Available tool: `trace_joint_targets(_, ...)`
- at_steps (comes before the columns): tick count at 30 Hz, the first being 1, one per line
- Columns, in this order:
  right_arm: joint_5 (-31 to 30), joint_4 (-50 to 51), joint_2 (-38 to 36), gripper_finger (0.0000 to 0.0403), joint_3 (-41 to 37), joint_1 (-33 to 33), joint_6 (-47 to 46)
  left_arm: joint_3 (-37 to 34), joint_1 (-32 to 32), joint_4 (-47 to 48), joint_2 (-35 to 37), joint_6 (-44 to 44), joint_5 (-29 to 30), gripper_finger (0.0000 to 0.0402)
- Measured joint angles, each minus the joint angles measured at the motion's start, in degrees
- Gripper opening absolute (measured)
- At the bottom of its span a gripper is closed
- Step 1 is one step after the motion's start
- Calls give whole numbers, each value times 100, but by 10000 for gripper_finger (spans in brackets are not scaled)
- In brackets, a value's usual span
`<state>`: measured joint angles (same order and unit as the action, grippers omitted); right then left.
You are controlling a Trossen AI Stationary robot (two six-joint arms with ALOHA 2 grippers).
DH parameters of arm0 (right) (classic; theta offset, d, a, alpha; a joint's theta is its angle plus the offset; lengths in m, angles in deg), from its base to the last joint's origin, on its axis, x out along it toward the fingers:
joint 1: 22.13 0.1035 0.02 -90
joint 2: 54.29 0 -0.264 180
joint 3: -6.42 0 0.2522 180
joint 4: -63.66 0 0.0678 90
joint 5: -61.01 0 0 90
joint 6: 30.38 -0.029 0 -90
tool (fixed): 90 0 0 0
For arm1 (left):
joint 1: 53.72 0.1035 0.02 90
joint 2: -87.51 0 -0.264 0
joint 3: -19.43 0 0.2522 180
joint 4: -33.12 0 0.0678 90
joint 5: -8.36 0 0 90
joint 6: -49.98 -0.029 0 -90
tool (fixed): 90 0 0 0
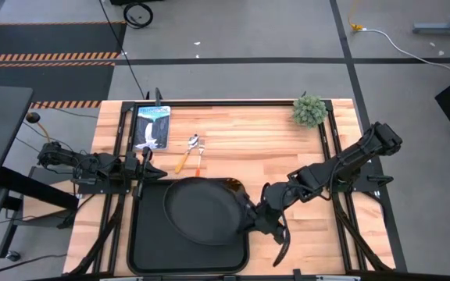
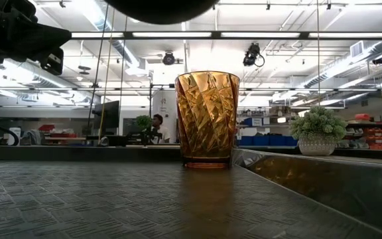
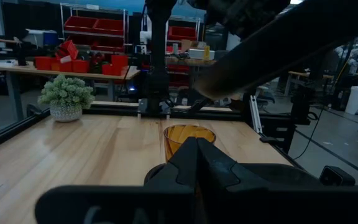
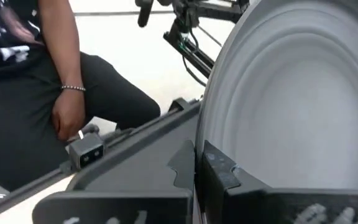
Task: Pick and place plate/cup/fork/spoon on tray
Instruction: Put the black plate on the black serving tray below the orange glass
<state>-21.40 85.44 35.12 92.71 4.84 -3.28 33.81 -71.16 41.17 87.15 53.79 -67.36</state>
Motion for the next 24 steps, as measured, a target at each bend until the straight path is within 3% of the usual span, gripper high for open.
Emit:
trace_joint_targets(14,204,-401,1188,11,378,254,137,0,-1,-24,-33,0,0,9)
trace_joint_targets(24,-54,847,2301,11,1653,586,1121,0,-1,-2,-35,-2,1,9)
